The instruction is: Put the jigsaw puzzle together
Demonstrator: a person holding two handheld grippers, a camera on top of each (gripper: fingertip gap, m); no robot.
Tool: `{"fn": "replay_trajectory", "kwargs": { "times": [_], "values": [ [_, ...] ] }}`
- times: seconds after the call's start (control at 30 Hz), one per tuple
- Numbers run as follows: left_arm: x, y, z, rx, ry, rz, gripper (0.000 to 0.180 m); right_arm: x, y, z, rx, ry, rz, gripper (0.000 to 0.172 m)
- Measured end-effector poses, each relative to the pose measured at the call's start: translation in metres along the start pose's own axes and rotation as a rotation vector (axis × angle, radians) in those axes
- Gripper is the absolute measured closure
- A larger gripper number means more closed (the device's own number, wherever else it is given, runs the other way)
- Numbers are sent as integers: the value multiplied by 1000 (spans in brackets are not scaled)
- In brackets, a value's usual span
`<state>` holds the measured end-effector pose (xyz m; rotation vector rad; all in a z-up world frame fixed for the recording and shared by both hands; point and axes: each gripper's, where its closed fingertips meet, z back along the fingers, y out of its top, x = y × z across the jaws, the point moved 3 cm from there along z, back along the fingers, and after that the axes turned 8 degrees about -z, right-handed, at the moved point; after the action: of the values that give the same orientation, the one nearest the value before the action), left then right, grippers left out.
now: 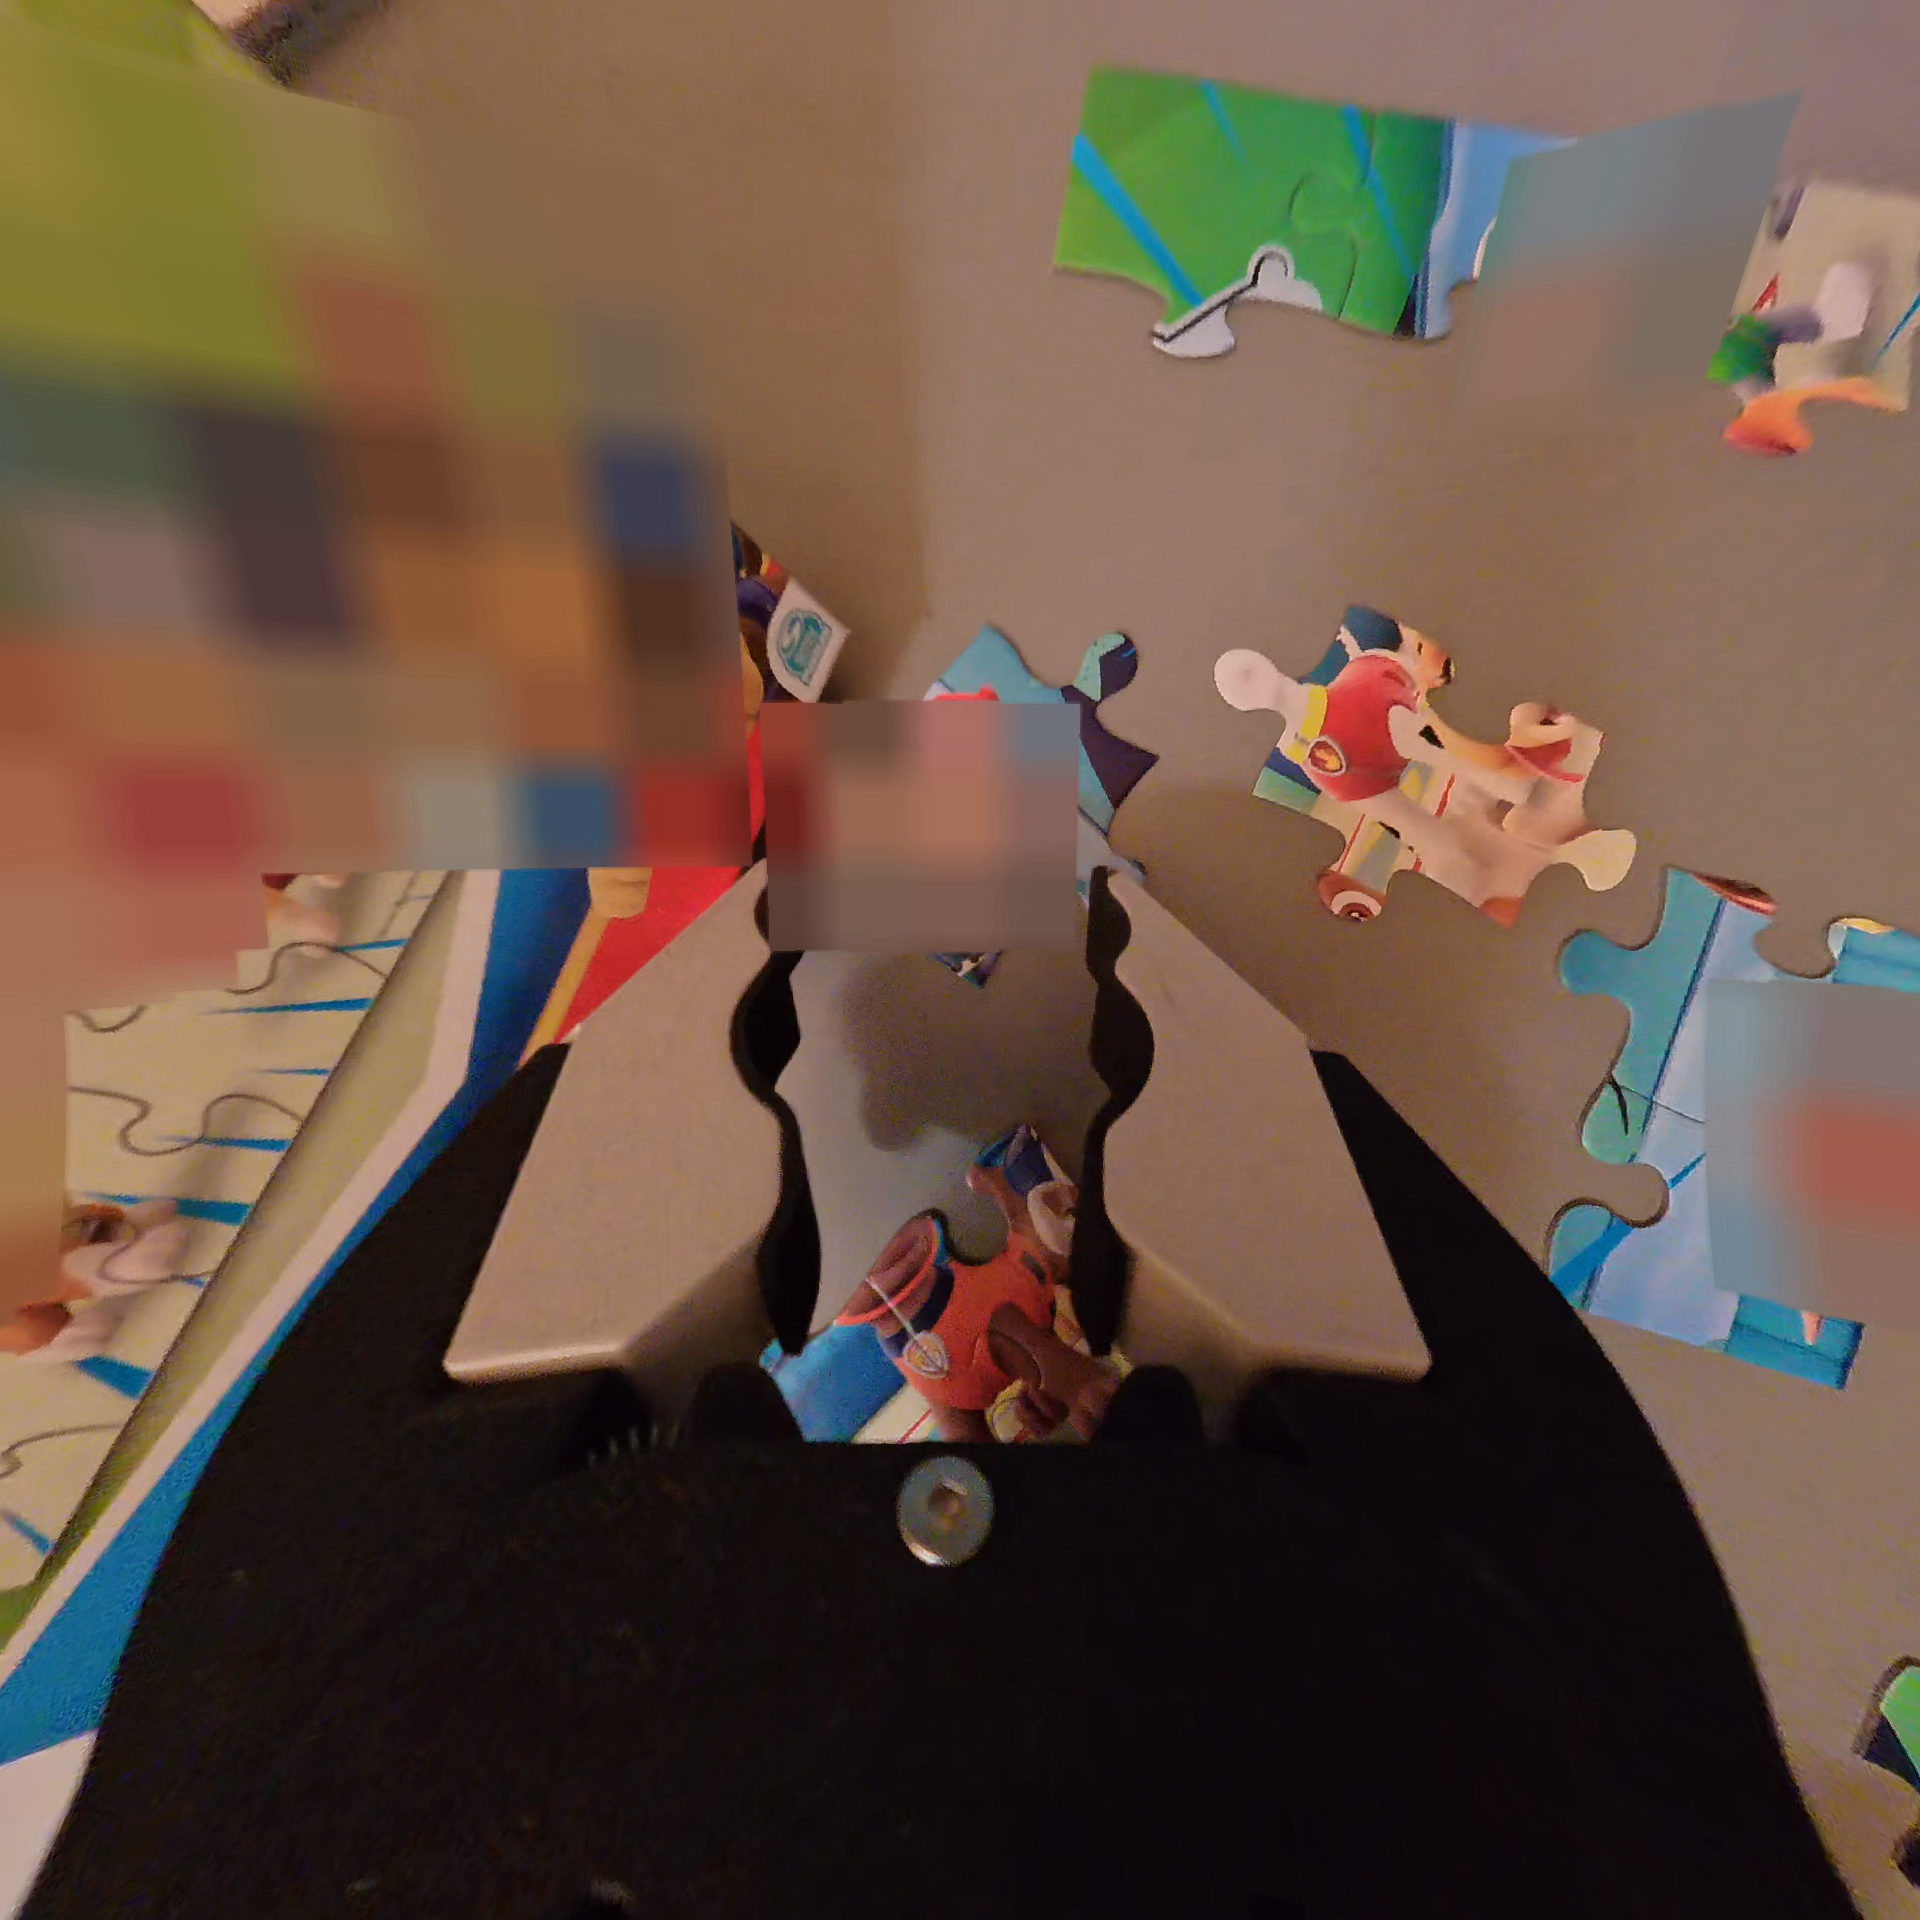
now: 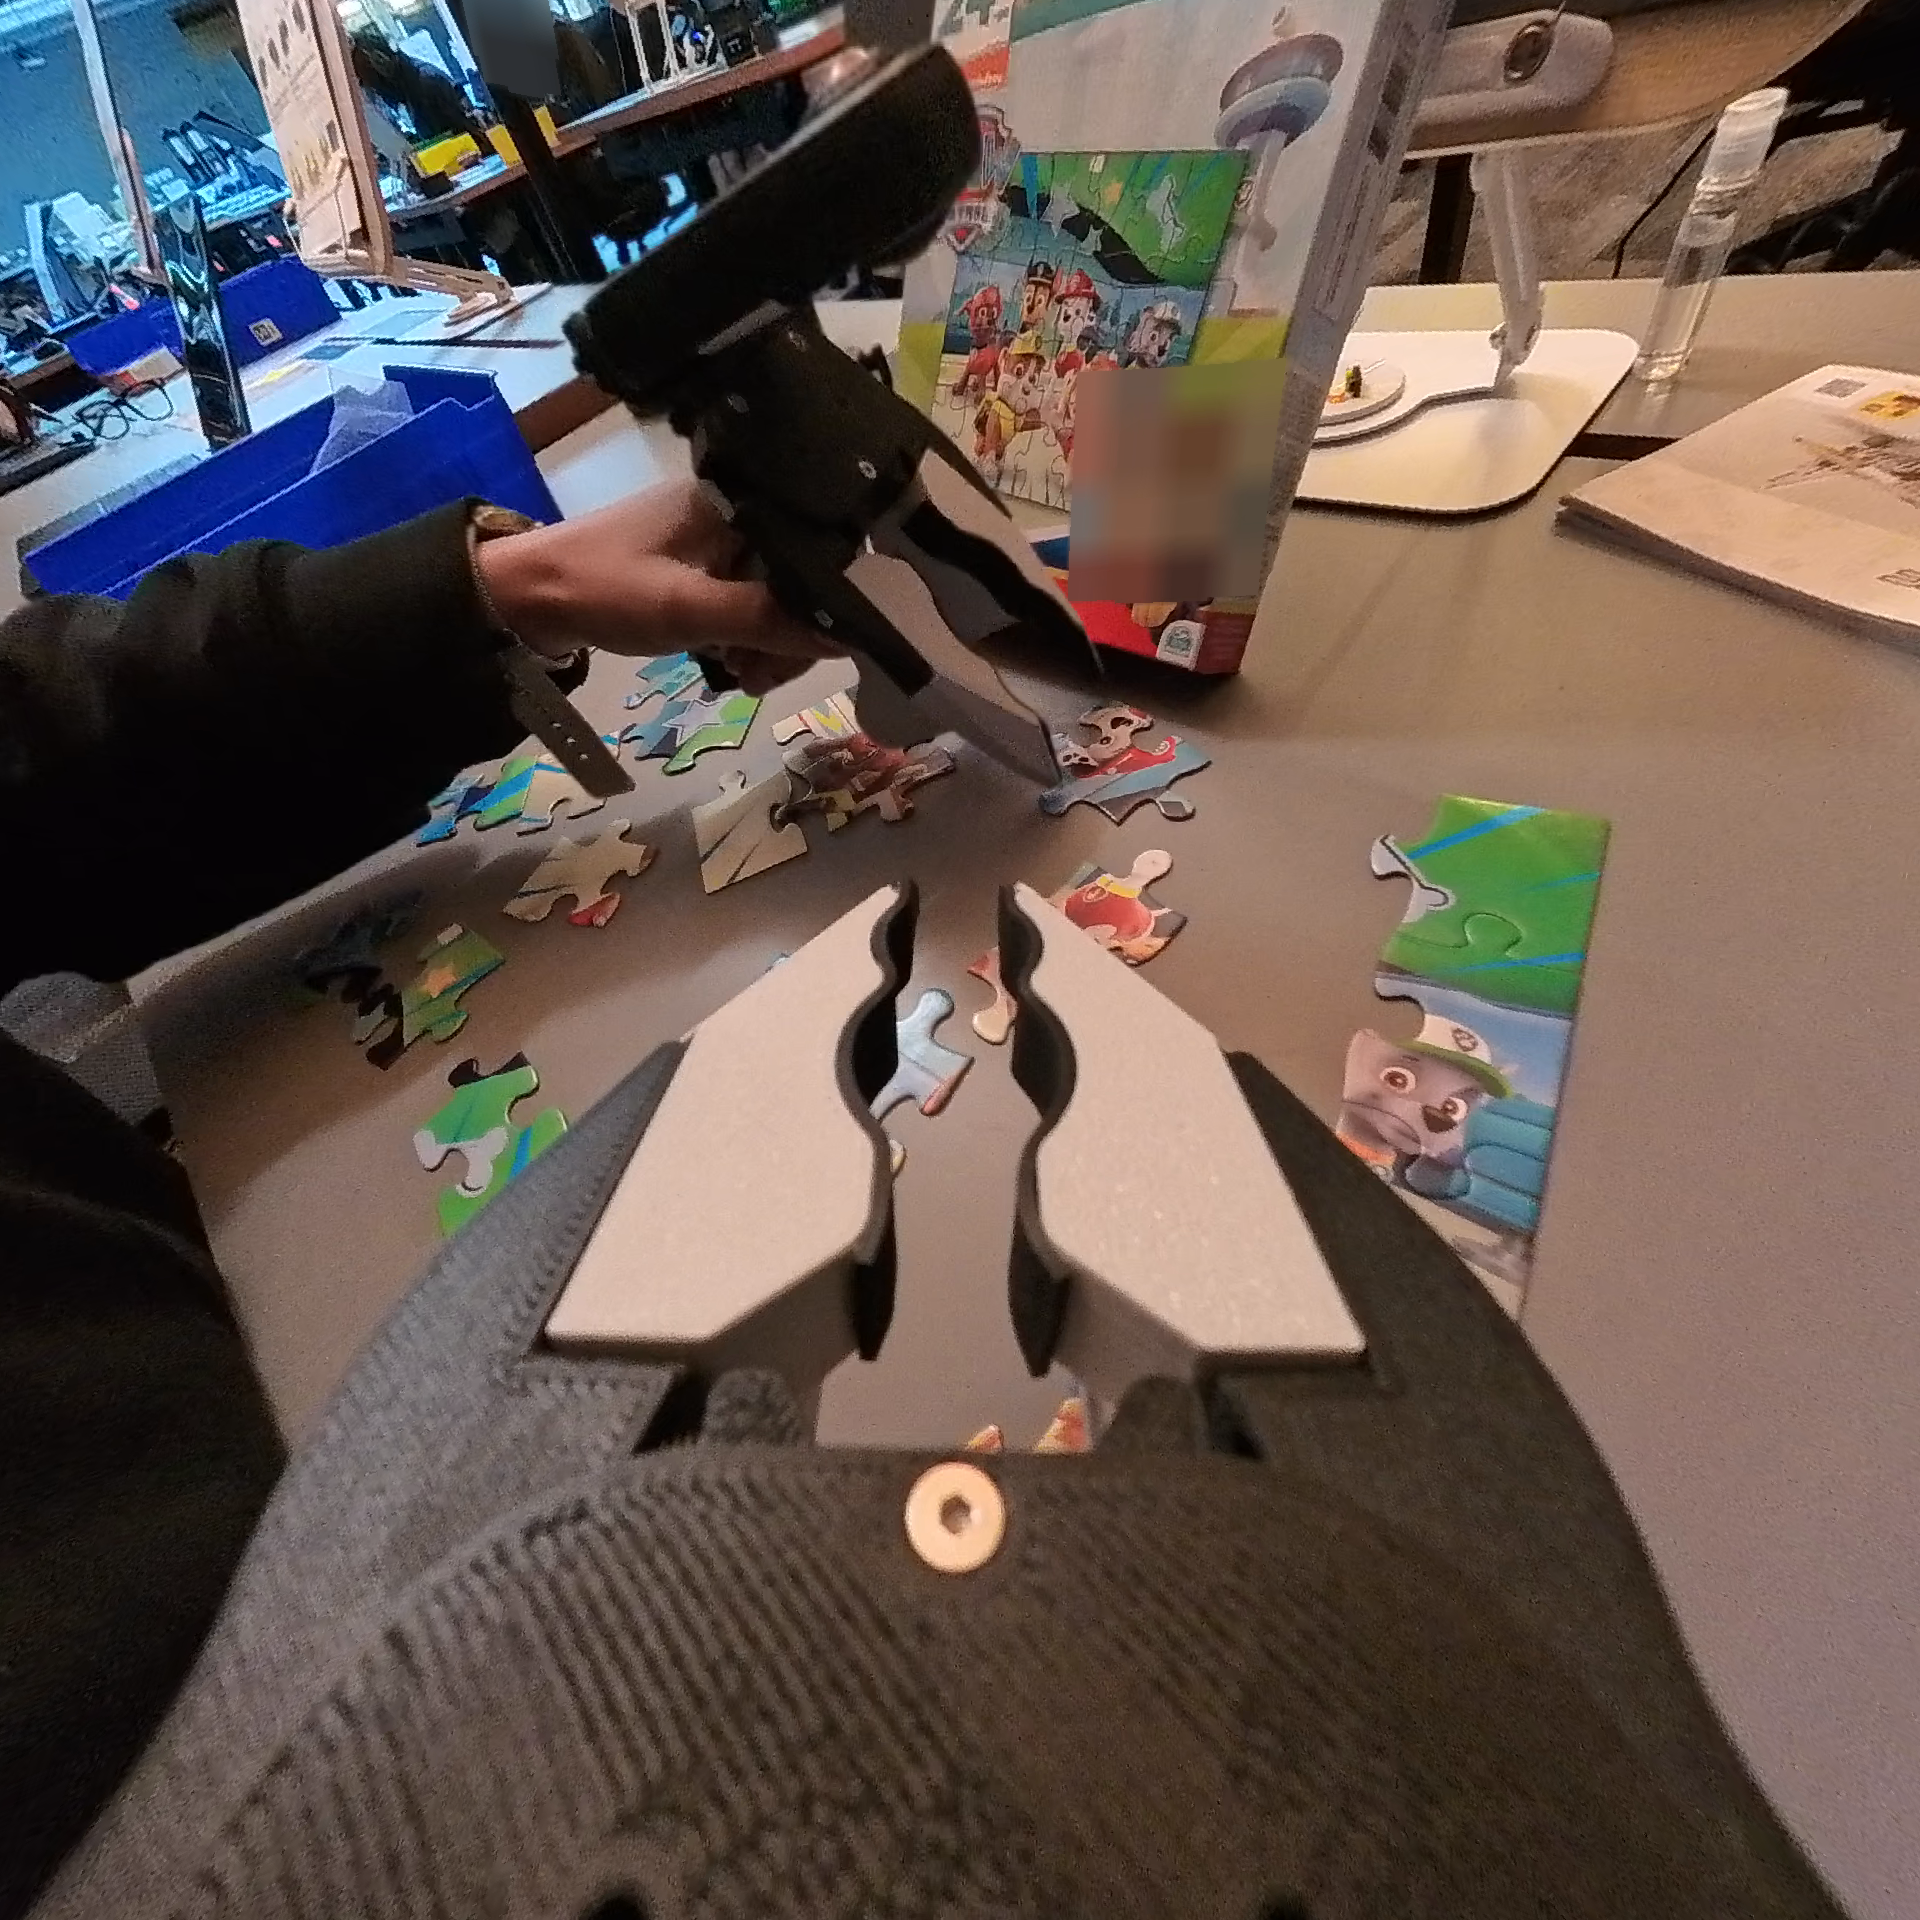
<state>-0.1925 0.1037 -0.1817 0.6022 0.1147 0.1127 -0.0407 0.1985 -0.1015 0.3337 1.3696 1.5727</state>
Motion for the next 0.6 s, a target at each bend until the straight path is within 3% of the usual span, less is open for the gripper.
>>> {"fn": "replay_trajectory", "kwargs": {
  "times": [0.27, 0.43, 0.6],
  "values": [
    [43, -9, 9, -32, -150, 76, 123, 7, -2, 8, 5, -32, -15, 158],
    [75, -10, 26, -33, -301, -4, 127, 10, -5, 10, -1, -43, -23, 158],
    [36, 3, 16, 32, -121, -71, 122, 5, -2, 10, 8, -38, -16, 158]
  ]
}}
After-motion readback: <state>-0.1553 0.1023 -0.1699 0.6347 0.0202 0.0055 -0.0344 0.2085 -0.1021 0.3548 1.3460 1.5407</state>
